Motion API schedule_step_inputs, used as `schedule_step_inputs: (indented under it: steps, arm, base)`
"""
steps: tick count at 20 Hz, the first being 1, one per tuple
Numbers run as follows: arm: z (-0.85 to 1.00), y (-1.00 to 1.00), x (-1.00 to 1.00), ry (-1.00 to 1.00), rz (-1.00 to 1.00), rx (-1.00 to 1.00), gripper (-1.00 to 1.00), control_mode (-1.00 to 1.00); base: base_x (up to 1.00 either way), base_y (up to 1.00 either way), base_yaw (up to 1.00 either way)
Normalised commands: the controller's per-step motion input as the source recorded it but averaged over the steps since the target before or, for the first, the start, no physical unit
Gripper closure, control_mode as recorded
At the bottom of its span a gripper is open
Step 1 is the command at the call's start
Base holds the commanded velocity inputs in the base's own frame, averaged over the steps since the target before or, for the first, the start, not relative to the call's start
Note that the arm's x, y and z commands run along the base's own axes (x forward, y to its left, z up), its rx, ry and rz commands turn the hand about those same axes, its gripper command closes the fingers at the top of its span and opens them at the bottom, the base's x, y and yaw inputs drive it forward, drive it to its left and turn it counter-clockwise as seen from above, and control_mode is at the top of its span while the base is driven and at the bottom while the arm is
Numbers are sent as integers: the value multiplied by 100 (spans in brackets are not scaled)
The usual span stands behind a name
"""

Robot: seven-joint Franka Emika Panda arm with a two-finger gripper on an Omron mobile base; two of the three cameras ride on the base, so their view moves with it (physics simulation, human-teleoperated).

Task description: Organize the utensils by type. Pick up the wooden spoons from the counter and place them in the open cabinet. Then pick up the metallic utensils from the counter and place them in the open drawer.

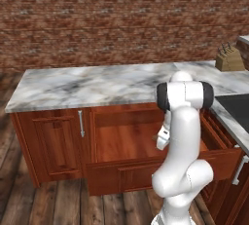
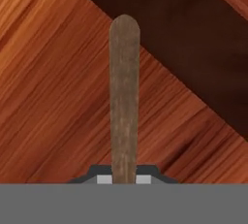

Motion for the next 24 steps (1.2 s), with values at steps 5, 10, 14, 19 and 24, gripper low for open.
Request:
schedule_step_inputs:
  steps: [5, 10, 14, 19, 24]
  arm:
    - [0, 87, -10, 1, 23, -21, 100, -100]
    - [-3, 77, 0, 0, 20, -15, 100, -100]
    - [-46, 27, 17, 0, 16, -9, 100, -100]
    - [-58, 0, 46, 0, 16, -2, 100, -100]
    - [-25, -8, 82, -1, 13, 0, 100, -100]
  base:
    - [0, 0, 0]
    - [0, 0, 0]
    - [0, 0, 0]
    - [0, 0, 0]
    - [0, 0, 0]
